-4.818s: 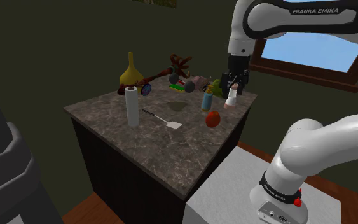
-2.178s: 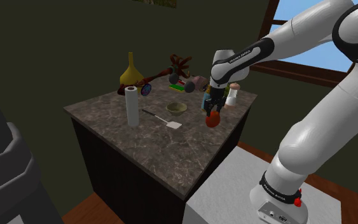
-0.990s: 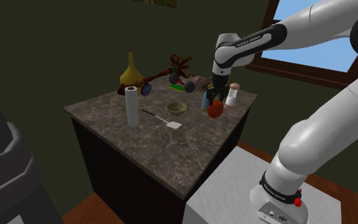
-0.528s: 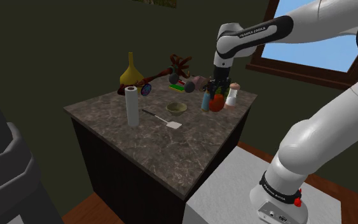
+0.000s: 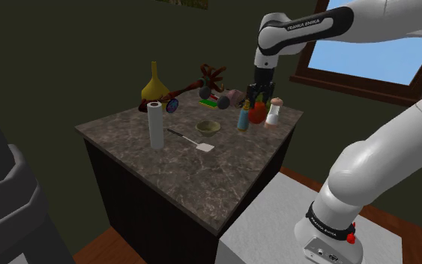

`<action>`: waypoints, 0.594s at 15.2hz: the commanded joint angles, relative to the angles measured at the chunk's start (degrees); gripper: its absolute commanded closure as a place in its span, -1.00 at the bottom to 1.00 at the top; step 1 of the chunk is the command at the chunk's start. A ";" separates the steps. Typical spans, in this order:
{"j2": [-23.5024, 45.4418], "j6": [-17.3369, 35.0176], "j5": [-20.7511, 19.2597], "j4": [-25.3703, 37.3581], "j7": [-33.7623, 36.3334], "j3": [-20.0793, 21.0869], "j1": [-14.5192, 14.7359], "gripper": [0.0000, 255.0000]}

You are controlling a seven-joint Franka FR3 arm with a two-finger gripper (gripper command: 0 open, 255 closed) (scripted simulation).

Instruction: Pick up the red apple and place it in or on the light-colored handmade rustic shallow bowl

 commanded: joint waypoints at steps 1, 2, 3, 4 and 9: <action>-0.23 -1.50 0.08 1.25 0.14 0.22 0.09 1.00; -0.29 -2.28 0.11 1.97 0.13 0.27 0.11 1.00; -0.33 -3.06 0.14 2.70 0.12 0.32 0.13 1.00; -0.36 -3.46 0.16 3.08 0.11 0.35 0.14 1.00; 10.38 -4.42 2.82 14.54 1.02 0.94 1.86 1.00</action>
